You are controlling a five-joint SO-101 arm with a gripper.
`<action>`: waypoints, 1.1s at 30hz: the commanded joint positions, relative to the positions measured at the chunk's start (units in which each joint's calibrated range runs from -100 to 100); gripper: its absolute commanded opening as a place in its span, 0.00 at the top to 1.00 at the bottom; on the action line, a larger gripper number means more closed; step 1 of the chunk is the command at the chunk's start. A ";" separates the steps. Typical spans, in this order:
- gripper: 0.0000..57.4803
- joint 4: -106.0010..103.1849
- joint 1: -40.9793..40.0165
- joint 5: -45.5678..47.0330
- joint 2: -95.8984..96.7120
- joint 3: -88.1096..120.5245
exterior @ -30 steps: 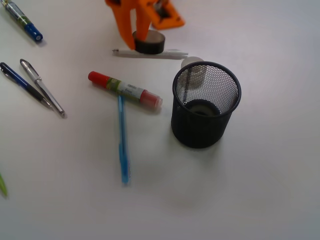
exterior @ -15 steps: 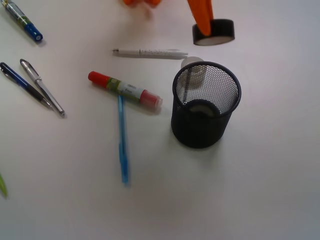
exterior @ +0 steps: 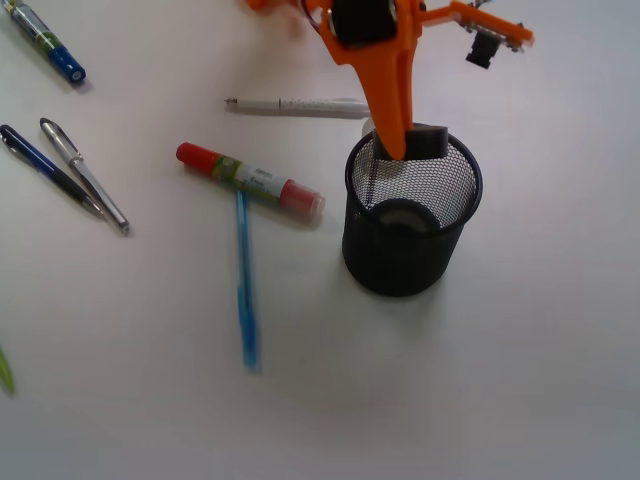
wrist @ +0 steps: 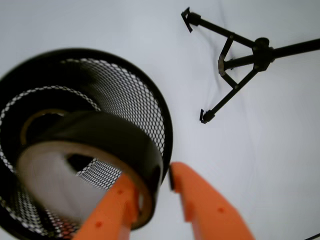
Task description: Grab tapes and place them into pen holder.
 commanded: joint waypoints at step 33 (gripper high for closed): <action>0.27 23.84 -0.46 -2.39 8.78 -17.68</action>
